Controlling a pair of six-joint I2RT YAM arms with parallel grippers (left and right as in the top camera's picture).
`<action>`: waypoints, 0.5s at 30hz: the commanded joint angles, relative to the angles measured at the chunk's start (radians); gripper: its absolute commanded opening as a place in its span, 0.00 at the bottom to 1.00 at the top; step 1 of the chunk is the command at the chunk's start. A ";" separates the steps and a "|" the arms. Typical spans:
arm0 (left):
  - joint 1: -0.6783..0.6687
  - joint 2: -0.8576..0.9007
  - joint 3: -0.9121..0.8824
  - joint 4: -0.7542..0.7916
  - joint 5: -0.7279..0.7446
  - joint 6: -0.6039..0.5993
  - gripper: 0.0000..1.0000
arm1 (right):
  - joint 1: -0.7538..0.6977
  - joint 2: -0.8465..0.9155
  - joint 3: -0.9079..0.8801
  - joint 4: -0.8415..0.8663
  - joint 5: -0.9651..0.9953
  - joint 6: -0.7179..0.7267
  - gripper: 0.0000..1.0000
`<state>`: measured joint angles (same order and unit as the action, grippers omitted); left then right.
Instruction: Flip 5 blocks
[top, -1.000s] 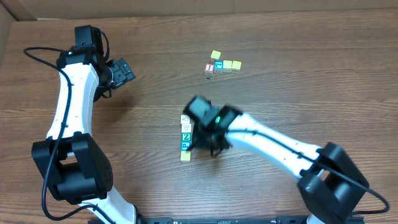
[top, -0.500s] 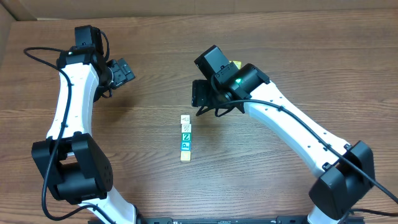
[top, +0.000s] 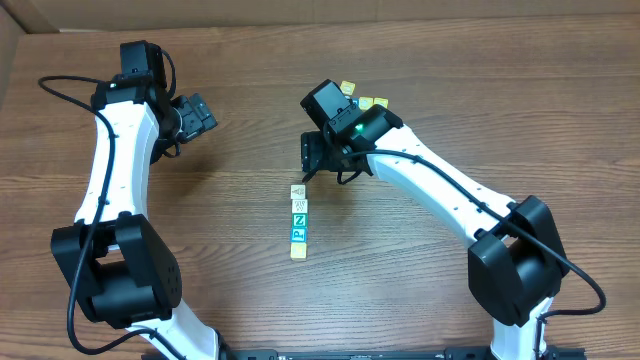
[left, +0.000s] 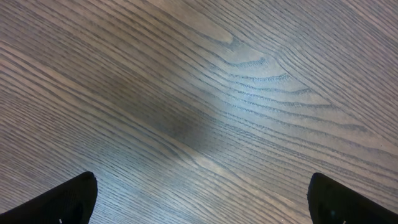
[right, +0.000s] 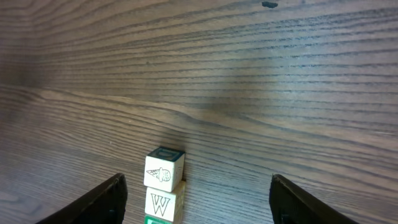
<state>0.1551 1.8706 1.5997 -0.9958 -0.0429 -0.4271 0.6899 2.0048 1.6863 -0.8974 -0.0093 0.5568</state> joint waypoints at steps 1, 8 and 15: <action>0.002 0.013 0.005 0.002 -0.016 0.000 1.00 | 0.010 0.010 0.021 0.014 0.016 -0.016 0.76; 0.002 0.013 0.005 0.002 -0.016 0.000 1.00 | 0.024 0.026 0.021 0.040 0.024 -0.016 0.77; 0.002 0.013 0.005 0.002 -0.016 0.000 1.00 | 0.081 0.074 0.020 0.056 0.068 -0.007 0.76</action>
<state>0.1551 1.8706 1.5997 -0.9958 -0.0429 -0.4271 0.7361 2.0457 1.6863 -0.8471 0.0166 0.5491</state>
